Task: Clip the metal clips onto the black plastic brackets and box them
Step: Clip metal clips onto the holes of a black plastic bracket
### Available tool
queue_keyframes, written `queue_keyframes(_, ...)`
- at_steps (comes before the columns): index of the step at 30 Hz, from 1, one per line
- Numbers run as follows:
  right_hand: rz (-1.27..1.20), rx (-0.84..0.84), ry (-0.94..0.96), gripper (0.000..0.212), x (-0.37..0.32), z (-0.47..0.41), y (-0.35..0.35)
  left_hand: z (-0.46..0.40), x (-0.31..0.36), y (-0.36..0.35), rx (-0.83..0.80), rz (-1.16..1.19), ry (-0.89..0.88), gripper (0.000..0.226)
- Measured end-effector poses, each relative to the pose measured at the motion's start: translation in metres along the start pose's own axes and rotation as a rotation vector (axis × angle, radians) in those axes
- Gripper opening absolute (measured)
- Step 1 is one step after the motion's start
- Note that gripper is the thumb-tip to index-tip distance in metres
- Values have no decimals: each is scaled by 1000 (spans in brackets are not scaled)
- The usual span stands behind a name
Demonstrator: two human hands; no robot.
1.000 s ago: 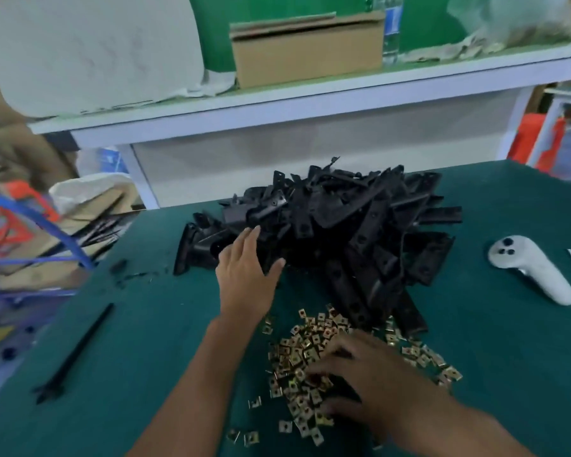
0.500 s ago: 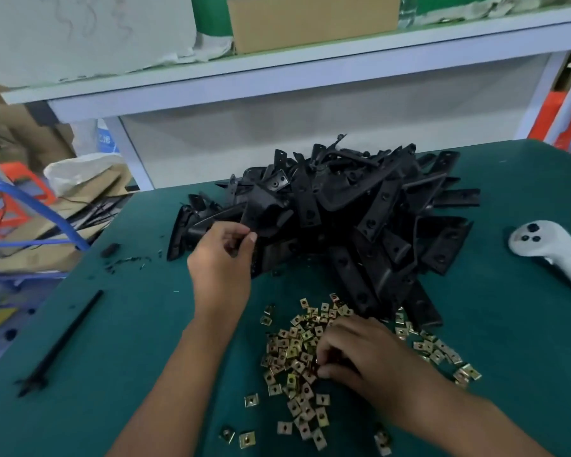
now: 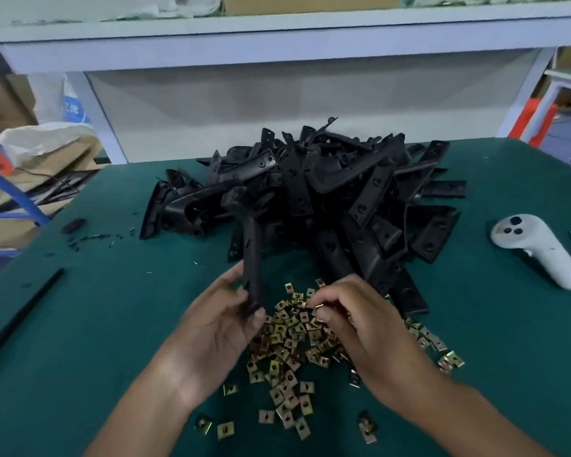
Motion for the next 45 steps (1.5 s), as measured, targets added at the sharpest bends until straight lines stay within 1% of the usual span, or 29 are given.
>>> queue_keyframes(2,-16,30,-13,12,1,1,1,0,-6,-4,23,-172,-83,46)
queue_keyframes(6,-58,124,9,14,-1,2,4,6,-4,-9,-1,-481,-272,35)
queue_keyframes(8,-60,202,18,15,-3,2,7,11,-3,-9,22,-663,-346,32)
queue_keyframes(10,-66,299,43,18,-6,1,12,15,-2,-11,70,-866,-435,23)
queue_keyframes(11,-81,342,57,19,-7,1,15,17,-1,-13,89,-950,-482,25)
queue_keyframes(12,-105,371,65,17,-8,2,17,18,-1,-14,102,-1005,-516,30)
queue_keyframes(14,-143,383,69,7,-8,3,19,19,-1,-17,110,-1051,-539,33)
queue_keyframes(15,-146,383,71,12,-9,4,19,19,-3,-17,104,-1059,-536,33)
queue_keyframes(18,-106,382,55,27,-5,6,19,19,-7,-17,45,-1010,-479,32)
queue_keyframes(19,-70,380,53,33,-4,7,18,19,-9,-18,3,-951,-443,30)
queue_keyframes(20,-58,383,47,35,-1,7,18,19,-10,-19,-45,-872,-410,25)
queue_keyframes(21,-95,387,40,31,-1,6,17,18,-10,-21,-90,-778,-387,18)
queue_keyframes(22,-153,390,36,19,0,5,17,17,-9,-23,-130,-675,-367,11)
queue_keyframes(23,-209,391,22,8,-1,4,17,16,-8,-25,-155,-582,-347,11)
queue_keyframes(25,-248,402,23,24,-2,3,19,14,-8,-25,-181,-433,-280,27)
queue_keyframes(26,-274,400,21,26,-2,2,19,13,-8,-24,-192,-370,-238,35)
queue_keyframes(28,-320,381,34,21,-4,0,21,12,-7,-21,-232,-277,-165,43)
queue_keyframes(30,-314,390,43,22,-5,-1,23,13,-6,-19,-290,-251,-102,47)
queue_keyframes(32,-320,379,42,24,-5,-1,21,14,-7,-20,-313,-249,-55,44)
queue_keyframes(35,-424,338,20,20,-3,-2,18,15,-6,-23,-315,-197,-91,21)
queue_keyframes(36,-453,324,15,17,-3,-2,17,16,-6,-24,-319,-170,-98,20)
queue_keyframes(38,-485,313,11,14,-4,-2,17,16,-6,-25,-312,-129,-90,31)
queue_keyframes(40,-534,304,1,12,-4,-3,16,15,-6,-22,-268,-116,-71,56)
queue_keyframes(42,-596,287,-4,11,-4,-3,14,15,-7,-23,-261,-138,-62,72)
queue_keyframes(43,-643,281,-16,9,-2,-4,13,16,-7,-25,-283,-141,-56,75)
queue_keyframes(45,-750,265,-62,7,0,-6,11,17,-10,-30,-331,-107,-32,74)
Point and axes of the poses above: each hand's wrist, its own z-axis away from the middle knuckle, its own y-axis out of the back of the hand, x = y × z, the point moved 4 cm from there along -z, towards the middle knuckle, and after that the axes turned 7 degrees about -z, right-handed, at the moved point
